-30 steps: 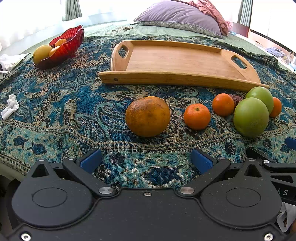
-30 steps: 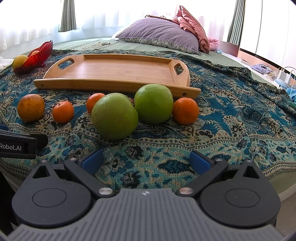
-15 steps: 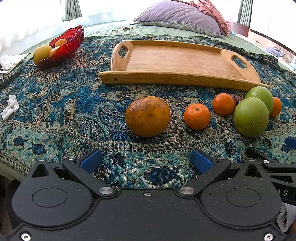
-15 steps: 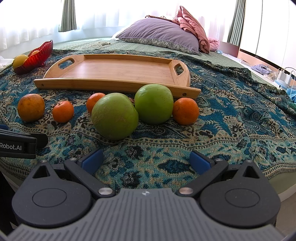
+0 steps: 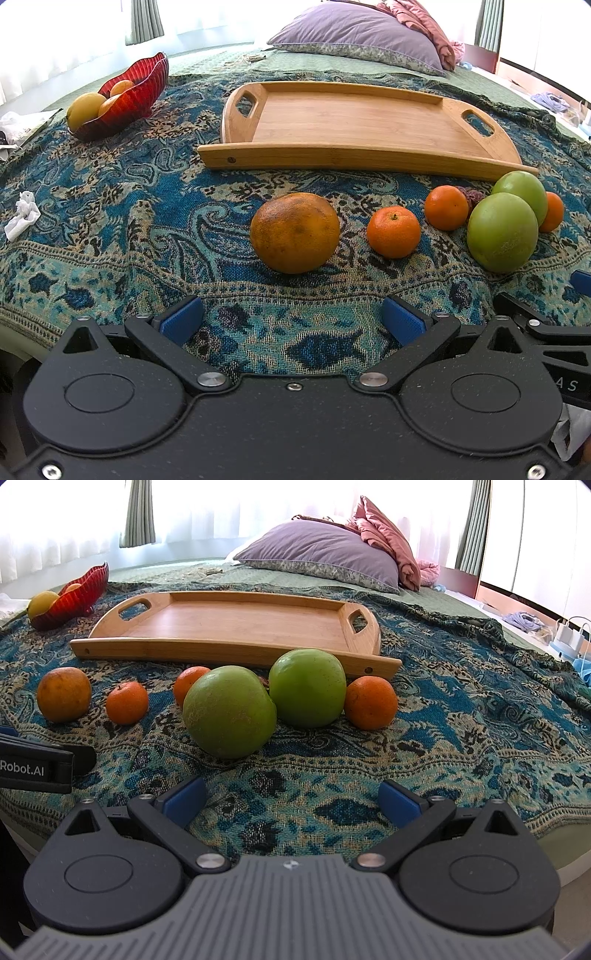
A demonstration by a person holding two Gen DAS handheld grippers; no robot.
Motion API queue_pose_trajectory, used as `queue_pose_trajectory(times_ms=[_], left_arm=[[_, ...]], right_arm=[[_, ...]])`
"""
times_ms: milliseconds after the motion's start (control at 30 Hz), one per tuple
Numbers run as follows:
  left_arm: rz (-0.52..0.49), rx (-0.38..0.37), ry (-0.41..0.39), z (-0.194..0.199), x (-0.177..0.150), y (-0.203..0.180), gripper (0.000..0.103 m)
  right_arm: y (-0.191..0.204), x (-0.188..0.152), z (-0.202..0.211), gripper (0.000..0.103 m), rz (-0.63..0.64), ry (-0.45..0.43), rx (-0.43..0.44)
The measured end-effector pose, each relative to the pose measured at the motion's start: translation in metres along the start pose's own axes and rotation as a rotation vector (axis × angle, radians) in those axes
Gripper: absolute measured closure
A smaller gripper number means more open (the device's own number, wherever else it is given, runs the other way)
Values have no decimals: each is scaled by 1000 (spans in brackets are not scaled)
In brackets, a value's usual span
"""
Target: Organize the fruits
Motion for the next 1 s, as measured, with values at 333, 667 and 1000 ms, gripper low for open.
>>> queue_pose_trajectory(times_ms=[333,667,1000], left_arm=[[4,-2,13,1,3,-1,0],[-4,0,13,0,2,0,0],[5,-37,-19,7,2,2,0]], right_arm=[[1,0,1,0,9,-21,5],[3,0,3,0,29,-39,-2],[6,5,18,1,36,-91,9]])
Point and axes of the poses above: each gripper's, at about its wrist camera, not at the fingertips, and z roughly against the way its jaws point, y to its left, x to its top, the point moved 7 cm from there along -z, roughly the way its jaws point, and after that the axes turned 6 degrees about z, right-handed, at the moved point
